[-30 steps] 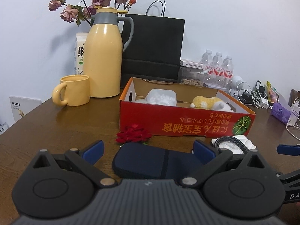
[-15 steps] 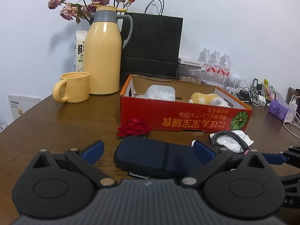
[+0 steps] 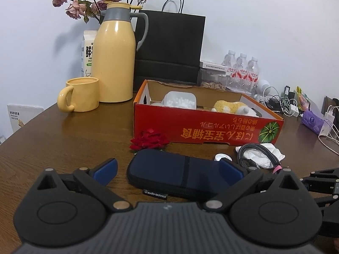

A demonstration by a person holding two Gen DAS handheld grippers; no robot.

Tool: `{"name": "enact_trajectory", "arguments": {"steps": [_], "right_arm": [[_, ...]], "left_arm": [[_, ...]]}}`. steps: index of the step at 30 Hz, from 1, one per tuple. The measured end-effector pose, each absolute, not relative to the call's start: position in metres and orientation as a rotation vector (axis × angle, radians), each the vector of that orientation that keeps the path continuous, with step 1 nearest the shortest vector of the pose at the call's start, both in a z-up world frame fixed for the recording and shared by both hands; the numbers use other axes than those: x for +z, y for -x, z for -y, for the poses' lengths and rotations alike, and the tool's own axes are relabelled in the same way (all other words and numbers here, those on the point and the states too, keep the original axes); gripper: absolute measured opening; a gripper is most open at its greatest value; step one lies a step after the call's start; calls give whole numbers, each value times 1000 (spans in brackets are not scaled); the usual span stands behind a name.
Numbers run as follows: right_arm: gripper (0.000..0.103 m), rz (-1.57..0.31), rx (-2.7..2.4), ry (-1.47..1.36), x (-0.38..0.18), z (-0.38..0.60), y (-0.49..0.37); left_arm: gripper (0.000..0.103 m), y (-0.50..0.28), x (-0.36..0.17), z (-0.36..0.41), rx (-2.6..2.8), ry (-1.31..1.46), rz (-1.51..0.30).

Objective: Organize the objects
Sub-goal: 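Grasp the dark blue case with the left tool while the right grasps a small white cap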

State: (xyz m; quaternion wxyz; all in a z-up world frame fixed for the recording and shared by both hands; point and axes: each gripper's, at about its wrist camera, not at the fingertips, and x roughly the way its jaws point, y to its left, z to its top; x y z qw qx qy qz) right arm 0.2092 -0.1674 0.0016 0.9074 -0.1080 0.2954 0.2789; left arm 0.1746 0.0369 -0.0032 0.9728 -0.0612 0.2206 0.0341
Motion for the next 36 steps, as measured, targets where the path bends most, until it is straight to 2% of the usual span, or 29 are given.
{"name": "enact_trajectory", "arguments": {"steps": [9, 18, 19, 21, 22, 24, 25, 36], "right_arm": [[27, -579, 552, 182, 6, 173, -208], [27, -550, 525, 152, 8, 180, -209], [27, -546, 520, 149, 9, 181, -209], [27, -545, 517, 140, 9, 182, -210], [27, -545, 516, 137, 9, 183, -211], [27, -544, 517, 134, 9, 183, -211], [27, -544, 517, 133, 9, 183, -211], [27, -532, 518, 133, 10, 183, -210]], "left_arm": [[103, -183, -6, -40, 84, 132, -486], [103, -228, -2, -65, 158, 160, -572], [101, -233, -4, -70, 156, 179, -592], [84, -239, -9, -76, 151, 213, -626], [80, -239, -11, -79, 144, 231, -635], [57, -236, -12, -80, 97, 259, -629], [53, -233, -11, -79, 84, 259, -622], [51, -209, -12, -67, 125, 221, -600]]}}
